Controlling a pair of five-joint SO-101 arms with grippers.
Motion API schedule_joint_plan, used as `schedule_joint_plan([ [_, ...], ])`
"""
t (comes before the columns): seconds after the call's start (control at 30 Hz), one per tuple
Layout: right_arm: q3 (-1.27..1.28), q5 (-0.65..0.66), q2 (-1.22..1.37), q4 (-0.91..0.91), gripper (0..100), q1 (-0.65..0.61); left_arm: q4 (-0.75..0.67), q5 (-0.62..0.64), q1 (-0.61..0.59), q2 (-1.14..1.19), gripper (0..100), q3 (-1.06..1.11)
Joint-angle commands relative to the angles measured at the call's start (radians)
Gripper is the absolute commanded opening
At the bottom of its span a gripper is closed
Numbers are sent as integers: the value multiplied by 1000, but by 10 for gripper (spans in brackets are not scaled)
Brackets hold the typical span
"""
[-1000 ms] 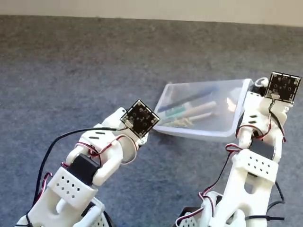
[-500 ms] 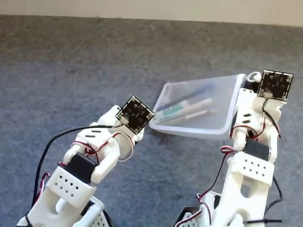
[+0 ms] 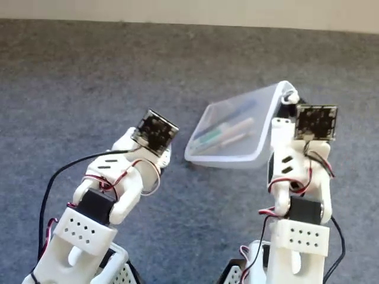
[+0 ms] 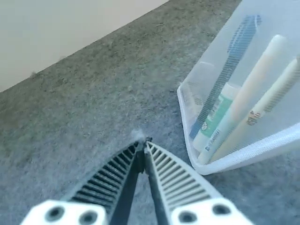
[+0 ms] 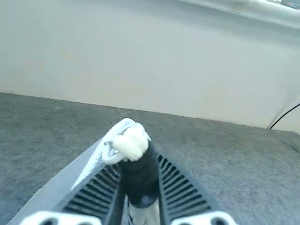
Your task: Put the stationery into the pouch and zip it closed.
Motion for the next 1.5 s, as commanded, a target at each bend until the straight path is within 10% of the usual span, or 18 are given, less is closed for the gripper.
schedule_joint_plan([
  [0.0,15,20,-33,4,63,-61,-21,41,-25,-18,78,-33],
  [0.7,19,14,-437,492,185,-159,149,43,-398,-39,120,-82],
  [1.47,24,18,-634,909,185,-153,334,41,-499,-739,123,214],
])
